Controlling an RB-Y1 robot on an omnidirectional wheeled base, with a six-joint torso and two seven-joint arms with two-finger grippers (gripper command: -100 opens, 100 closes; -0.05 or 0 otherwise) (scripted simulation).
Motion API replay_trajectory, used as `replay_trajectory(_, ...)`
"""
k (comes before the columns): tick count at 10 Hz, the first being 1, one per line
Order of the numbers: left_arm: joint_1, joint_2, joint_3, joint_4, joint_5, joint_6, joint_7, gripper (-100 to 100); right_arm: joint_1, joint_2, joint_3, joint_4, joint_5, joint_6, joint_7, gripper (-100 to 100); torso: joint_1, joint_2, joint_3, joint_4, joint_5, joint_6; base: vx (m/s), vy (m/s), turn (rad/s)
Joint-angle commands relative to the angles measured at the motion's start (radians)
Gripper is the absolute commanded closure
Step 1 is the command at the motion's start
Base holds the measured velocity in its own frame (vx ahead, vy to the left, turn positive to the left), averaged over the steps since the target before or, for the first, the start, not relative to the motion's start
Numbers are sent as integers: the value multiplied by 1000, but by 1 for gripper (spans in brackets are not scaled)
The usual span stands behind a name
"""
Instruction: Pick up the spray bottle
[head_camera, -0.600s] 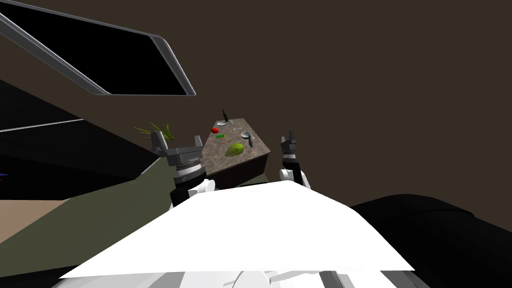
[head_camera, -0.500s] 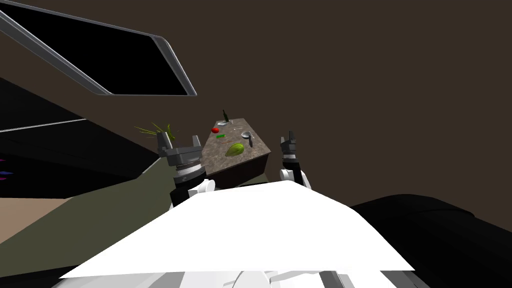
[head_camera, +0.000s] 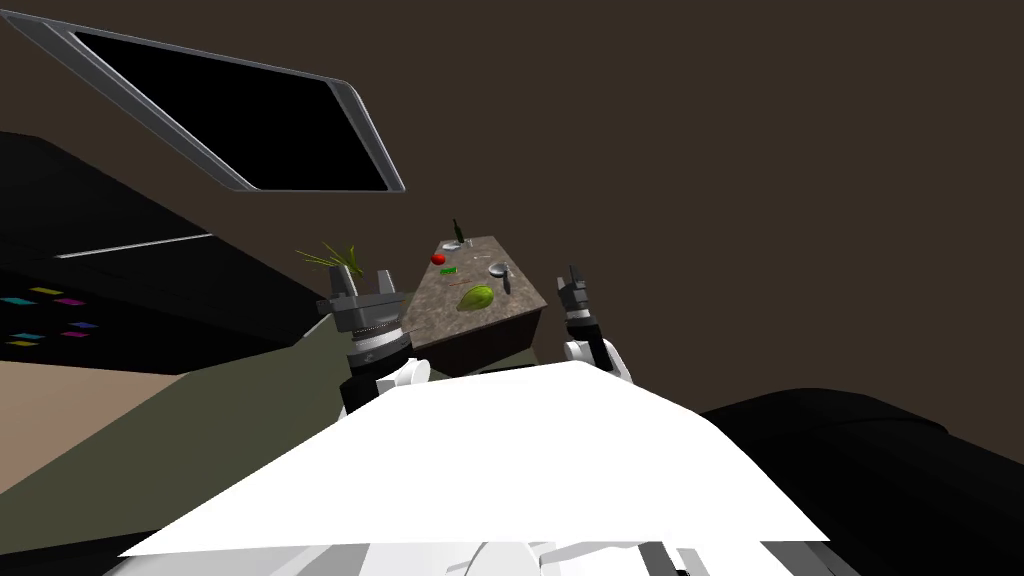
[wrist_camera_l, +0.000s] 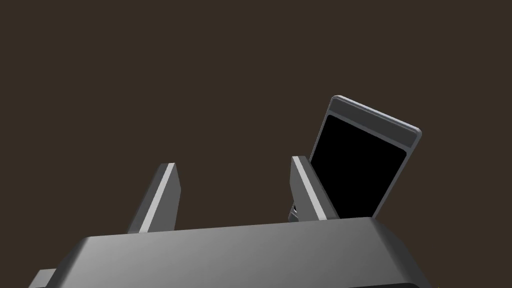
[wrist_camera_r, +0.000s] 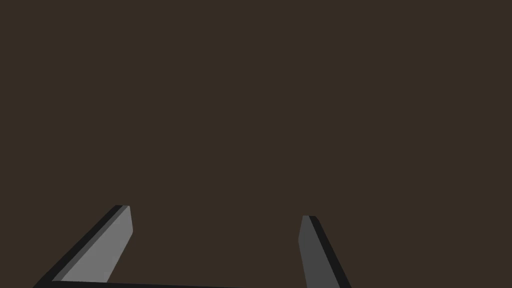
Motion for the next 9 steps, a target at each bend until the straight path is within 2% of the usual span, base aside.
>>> replay_trajectory(1, 0, 0, 0, 0, 0, 0, 0, 0, 5, -50, 7, 5, -13, 25, -14, -100, 0, 0, 0, 0, 0, 0, 2, 34, 136)
replay_trajectory(2, 0, 0, 0, 0, 0, 0, 0, 0, 5, -69, 7, 5, -13, 25, -14, -100, 1, 0, 0, 0, 0, 0, 3, 23, 67)
replay_trajectory(3, 0, 0, 0, 0, 0, 0, 0, 0, 8, -105, 15, 8, -22, 44, -22, -100, 0, 0, 0, 0, 0, 0, 4, 23, 125)
replay_trajectory(4, 0, 0, 0, 0, 0, 0, 0, 0, 8, -114, 15, 8, -22, 44, -22, -100, 0, 0, 0, 0, 0, 0, 6, 17, 64)
replay_trajectory(6, 0, 0, 0, 0, 0, 0, 0, 0, 16, -184, 31, 13, -43, 87, -43, -100, 0, 0, 0, 0, 0, 0, 8, 25, 170)
replay_trajectory(9, 0, 0, 0, 0, 0, 0, 0, 0, 20, -255, 39, 16, -54, 111, -54, -100, 1, 0, 0, 0, 0, 0, 8, 29, 90)
